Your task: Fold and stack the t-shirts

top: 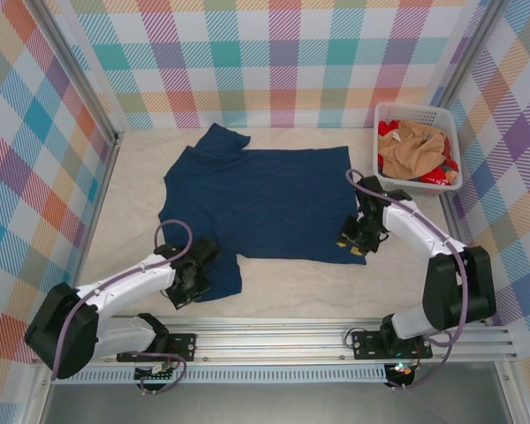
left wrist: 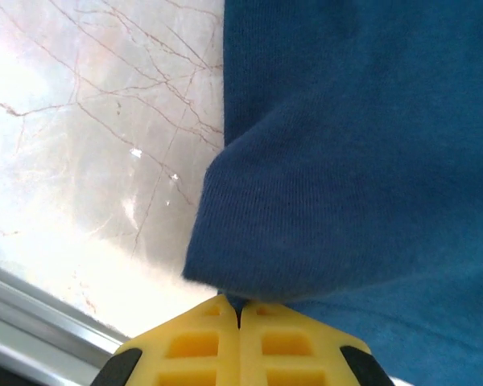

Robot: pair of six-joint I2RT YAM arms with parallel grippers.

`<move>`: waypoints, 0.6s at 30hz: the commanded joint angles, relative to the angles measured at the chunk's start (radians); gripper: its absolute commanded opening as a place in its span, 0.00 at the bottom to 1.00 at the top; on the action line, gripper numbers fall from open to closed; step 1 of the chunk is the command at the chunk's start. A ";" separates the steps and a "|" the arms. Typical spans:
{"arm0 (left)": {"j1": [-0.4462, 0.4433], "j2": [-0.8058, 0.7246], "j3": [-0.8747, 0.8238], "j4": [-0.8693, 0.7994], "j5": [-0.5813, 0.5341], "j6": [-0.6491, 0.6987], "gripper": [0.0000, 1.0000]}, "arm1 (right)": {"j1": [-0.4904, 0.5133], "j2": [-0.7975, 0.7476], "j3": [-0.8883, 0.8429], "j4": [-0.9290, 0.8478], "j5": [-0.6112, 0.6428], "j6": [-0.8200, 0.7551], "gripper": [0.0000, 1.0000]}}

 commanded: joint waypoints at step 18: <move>0.010 -0.131 0.079 -0.205 0.008 -0.077 0.00 | -0.213 0.073 -0.128 0.080 -0.013 0.191 0.36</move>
